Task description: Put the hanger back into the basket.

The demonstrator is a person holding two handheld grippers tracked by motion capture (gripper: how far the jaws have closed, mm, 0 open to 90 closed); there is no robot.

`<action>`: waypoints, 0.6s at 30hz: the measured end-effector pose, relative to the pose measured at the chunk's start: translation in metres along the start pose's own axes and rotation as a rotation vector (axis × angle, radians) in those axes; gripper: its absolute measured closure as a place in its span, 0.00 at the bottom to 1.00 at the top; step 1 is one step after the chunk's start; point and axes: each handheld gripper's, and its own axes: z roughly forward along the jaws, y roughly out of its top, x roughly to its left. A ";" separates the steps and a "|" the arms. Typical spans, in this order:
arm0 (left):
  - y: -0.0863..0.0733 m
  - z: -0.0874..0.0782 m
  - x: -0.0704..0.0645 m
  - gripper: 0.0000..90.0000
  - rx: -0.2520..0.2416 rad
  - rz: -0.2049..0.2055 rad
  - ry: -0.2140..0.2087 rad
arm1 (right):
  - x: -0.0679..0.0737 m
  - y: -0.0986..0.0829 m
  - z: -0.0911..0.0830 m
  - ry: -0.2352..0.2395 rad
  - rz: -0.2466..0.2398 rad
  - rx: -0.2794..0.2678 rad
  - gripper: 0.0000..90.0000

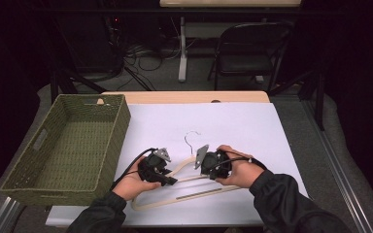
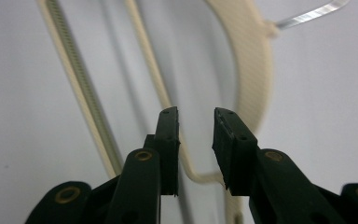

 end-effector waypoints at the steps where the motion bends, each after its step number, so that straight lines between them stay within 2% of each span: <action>1: 0.000 0.000 0.000 0.73 -0.001 0.001 0.001 | -0.005 -0.003 -0.003 -0.007 0.029 -0.004 0.79; 2: 0.000 0.000 0.000 0.73 -0.001 0.001 0.001 | -0.010 -0.006 -0.005 -0.013 0.047 -0.020 0.78; 4: 0.000 -0.001 -0.001 0.73 0.002 0.005 0.006 | -0.017 -0.010 -0.008 -0.011 0.097 -0.023 0.77; 7: 0.000 -0.001 -0.001 0.73 0.000 0.002 0.006 | -0.023 -0.012 -0.004 0.000 0.141 -0.016 0.73; 12: 0.000 -0.001 -0.001 0.73 -0.004 0.003 0.002 | -0.025 -0.005 0.009 0.007 0.143 0.014 0.69; 18: 0.000 -0.001 -0.002 0.74 -0.005 0.007 0.003 | -0.026 0.003 0.024 0.018 0.151 0.041 0.69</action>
